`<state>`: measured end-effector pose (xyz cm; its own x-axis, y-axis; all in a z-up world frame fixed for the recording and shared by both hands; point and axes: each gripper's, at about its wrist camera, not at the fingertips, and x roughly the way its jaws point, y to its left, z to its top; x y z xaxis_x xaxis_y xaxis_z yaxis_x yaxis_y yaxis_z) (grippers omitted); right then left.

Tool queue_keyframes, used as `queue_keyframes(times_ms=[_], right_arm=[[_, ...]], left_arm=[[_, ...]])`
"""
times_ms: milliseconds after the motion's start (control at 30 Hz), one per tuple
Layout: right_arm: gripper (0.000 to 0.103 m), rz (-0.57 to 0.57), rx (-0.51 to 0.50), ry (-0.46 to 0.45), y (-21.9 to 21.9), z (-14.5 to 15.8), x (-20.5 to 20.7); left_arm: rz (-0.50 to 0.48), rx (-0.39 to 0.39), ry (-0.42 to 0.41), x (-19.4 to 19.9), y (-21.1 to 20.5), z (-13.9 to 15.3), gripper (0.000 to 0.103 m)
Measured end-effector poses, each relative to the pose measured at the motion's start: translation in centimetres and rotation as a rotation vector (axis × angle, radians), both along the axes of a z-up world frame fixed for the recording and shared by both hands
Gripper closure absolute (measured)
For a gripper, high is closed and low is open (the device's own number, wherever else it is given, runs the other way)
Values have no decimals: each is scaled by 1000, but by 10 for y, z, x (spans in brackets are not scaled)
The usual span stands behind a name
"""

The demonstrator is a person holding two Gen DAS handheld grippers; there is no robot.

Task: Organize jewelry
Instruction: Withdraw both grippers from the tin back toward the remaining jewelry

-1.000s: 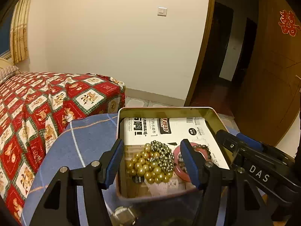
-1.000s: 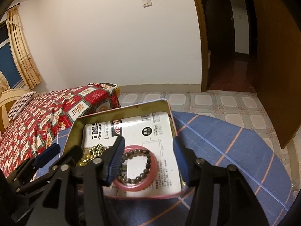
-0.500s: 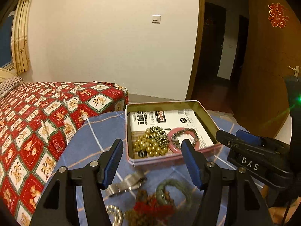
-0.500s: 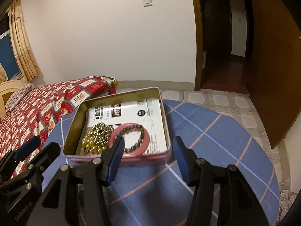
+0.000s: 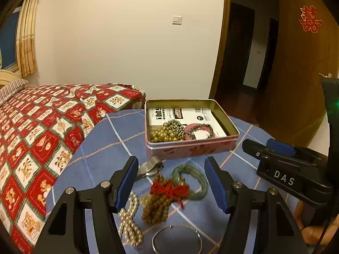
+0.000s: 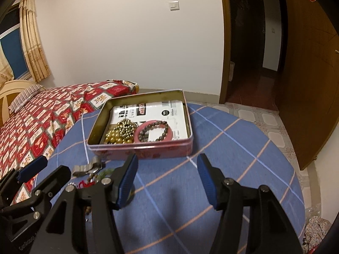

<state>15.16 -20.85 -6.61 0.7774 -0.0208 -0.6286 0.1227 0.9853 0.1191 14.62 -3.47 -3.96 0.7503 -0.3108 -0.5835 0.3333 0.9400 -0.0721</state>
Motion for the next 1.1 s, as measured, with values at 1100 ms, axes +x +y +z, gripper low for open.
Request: queue_keyframes(times_ms=[1100], right_arm=[[48,121,-8,57,29,-31,-43]], left_arm=[[149,57,127,-32,84,-53,38]])
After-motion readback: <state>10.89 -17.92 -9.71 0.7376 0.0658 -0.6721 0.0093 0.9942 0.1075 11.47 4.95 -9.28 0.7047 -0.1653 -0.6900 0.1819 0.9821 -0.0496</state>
